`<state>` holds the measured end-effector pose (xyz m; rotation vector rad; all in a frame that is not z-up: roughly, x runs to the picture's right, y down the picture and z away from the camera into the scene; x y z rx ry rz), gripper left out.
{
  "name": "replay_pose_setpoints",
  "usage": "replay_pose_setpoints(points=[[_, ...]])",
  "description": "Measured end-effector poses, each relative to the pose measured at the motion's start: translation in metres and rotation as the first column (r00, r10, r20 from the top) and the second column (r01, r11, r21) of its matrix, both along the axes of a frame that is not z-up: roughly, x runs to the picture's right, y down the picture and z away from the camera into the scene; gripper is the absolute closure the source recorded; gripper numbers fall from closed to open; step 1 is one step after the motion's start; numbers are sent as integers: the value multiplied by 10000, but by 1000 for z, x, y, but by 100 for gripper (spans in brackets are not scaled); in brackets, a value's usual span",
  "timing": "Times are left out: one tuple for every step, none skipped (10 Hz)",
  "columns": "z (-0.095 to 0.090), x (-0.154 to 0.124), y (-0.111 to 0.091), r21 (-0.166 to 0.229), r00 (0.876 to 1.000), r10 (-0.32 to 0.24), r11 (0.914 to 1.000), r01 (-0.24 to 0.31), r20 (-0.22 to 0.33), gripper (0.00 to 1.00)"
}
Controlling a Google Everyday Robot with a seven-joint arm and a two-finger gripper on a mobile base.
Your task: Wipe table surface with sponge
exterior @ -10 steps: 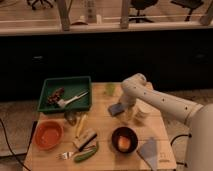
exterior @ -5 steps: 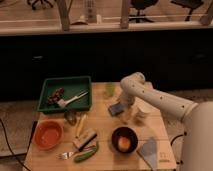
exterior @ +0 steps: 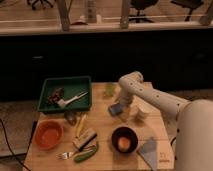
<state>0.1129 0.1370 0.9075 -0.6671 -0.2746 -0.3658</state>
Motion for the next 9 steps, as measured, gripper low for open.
replay_pose_setpoints(points=[[1,-1,0,-8,10000,-31,10000,31,59,50],[3,-3,1,-27,9999,-66,10000,66,120,61],[4,-2,3,-57,9999,-73,10000,74,144,70],[5,-2,4,-72,9998,-81,9999,82,170,81],[6,-3,4,-65,9998,-101,9999,102,175,92],[6,-2,4,-47,9998,-84,10000,85,171,98],[7,0,3,43,9999,-65,10000,64,117,100],[8,3,1,122,10000,-31,9999,31,45,100],[8,6,0,182,10000,-7,9998,7,-11,100]])
